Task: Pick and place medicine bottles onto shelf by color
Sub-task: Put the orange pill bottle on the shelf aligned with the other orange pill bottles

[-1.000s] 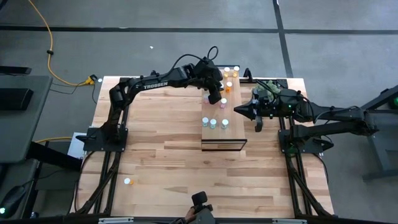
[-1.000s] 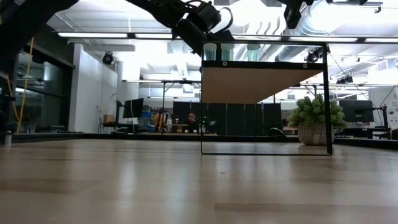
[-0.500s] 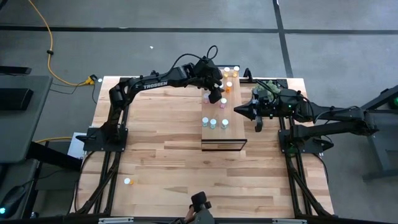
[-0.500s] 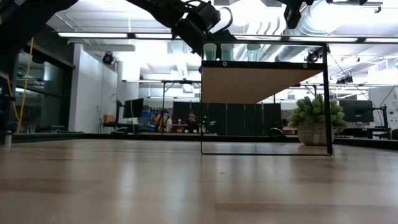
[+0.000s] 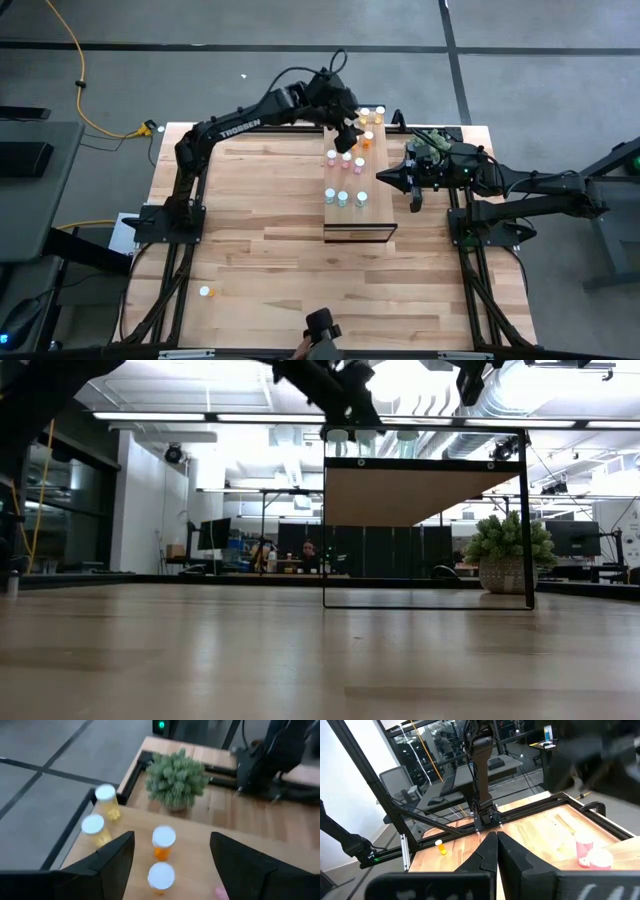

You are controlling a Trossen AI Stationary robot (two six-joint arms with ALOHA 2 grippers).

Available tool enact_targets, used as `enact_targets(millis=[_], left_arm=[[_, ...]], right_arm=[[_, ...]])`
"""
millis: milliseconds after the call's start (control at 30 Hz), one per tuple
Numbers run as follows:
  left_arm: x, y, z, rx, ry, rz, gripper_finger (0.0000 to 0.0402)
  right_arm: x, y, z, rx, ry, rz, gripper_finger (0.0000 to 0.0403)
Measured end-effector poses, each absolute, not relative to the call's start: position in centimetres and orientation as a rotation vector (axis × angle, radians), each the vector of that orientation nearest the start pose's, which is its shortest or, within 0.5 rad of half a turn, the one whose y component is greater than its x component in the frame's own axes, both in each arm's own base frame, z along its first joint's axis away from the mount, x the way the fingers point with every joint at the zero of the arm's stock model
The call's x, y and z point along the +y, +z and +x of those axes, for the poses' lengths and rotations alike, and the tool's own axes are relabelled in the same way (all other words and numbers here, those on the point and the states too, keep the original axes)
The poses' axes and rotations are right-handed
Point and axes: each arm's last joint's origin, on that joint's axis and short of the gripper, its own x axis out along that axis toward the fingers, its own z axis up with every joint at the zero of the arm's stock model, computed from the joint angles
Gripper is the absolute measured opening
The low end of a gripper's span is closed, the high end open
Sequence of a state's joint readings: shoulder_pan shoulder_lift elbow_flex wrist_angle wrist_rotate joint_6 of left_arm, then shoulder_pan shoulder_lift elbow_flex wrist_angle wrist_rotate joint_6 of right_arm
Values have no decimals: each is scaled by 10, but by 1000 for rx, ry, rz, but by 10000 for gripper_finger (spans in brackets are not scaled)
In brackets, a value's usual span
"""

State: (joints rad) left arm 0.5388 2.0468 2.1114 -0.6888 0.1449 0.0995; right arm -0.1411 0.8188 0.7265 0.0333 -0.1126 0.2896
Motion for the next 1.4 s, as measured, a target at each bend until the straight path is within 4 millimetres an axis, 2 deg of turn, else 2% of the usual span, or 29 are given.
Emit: enact_targets(millis=[67,167,267,367,433,533,700,867,1067,1400], left_arm=[[229,371,394,586,344,-153,249],[217,389,384,532,243,-242,245],[195,404,375,483,184,-261,241],[169,405,361,441,185,-252,236],[149,402,348,371,203,-258,233],[112,394,319,205,222,-256,230],[52,358,266,-28,229,-252,229],[12,330,224,-147,269,-303,229],[-10,311,201,-96,212,-267,229],[-12,315,189,-98,183,-280,229]], right_arm=[[-23,328,184,54,-37,295,0],[-23,328,184,54,-38,288,0],[-23,328,184,55,-34,287,0],[-23,328,184,56,-25,288,0],[-22,328,184,56,-23,286,0],[-22,328,184,57,-20,263,0],[-22,328,184,59,0,234,0],[-20,328,184,65,56,211,0],[-19,328,184,69,87,247,0],[-19,328,184,72,87,302,0]])
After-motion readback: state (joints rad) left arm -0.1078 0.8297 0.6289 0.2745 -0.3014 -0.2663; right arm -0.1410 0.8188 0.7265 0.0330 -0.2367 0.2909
